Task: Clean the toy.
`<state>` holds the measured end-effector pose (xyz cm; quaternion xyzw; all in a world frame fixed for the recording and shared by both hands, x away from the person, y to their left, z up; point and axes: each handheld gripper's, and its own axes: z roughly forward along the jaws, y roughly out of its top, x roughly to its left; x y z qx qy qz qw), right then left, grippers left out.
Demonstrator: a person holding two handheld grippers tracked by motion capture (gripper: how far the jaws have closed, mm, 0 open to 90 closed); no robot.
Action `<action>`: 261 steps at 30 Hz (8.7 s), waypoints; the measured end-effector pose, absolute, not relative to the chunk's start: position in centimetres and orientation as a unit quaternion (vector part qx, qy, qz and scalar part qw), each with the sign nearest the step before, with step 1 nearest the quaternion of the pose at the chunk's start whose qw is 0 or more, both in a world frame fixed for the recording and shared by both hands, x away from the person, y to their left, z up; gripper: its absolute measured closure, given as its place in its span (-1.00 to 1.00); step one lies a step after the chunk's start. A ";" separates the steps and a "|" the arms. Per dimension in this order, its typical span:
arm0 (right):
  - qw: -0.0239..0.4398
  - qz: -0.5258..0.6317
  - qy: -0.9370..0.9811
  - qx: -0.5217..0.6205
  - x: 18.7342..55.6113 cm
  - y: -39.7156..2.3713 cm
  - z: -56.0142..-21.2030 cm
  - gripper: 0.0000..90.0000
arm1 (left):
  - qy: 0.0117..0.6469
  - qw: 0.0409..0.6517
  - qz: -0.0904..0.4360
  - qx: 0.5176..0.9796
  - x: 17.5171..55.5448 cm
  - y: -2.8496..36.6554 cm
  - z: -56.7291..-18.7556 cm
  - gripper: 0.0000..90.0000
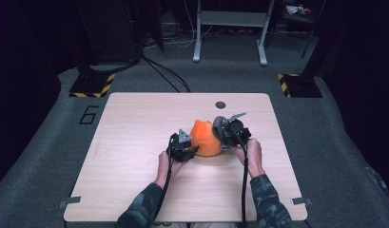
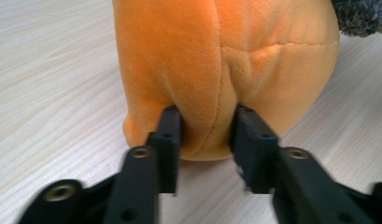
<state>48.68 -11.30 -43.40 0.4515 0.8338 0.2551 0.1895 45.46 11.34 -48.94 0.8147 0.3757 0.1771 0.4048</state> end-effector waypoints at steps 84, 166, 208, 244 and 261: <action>0.212 0.261 0.860 0.385 47.5 -5.6 -40.3 0.52 | 0.392 0.419 0.164 0.803 45.0 11.1 -47.7 0.75; 0.196 0.270 0.816 0.472 48.5 -12.0 -43.1 0.53 | 0.381 0.403 0.177 0.813 45.1 11.4 -48.2 0.90; 0.173 0.218 0.835 0.474 48.3 -11.2 -44.8 0.53 | 0.385 0.422 0.150 0.807 44.5 11.5 -46.9 0.90; 0.205 0.241 0.865 0.389 47.7 -6.1 -40.5 0.52 | 0.374 0.422 0.157 0.811 44.5 11.3 -47.0 0.90; 0.167 0.215 0.845 0.461 48.2 -11.2 -44.7 0.52 | 0.381 0.416 0.157 0.811 44.7 11.5 -47.3 0.89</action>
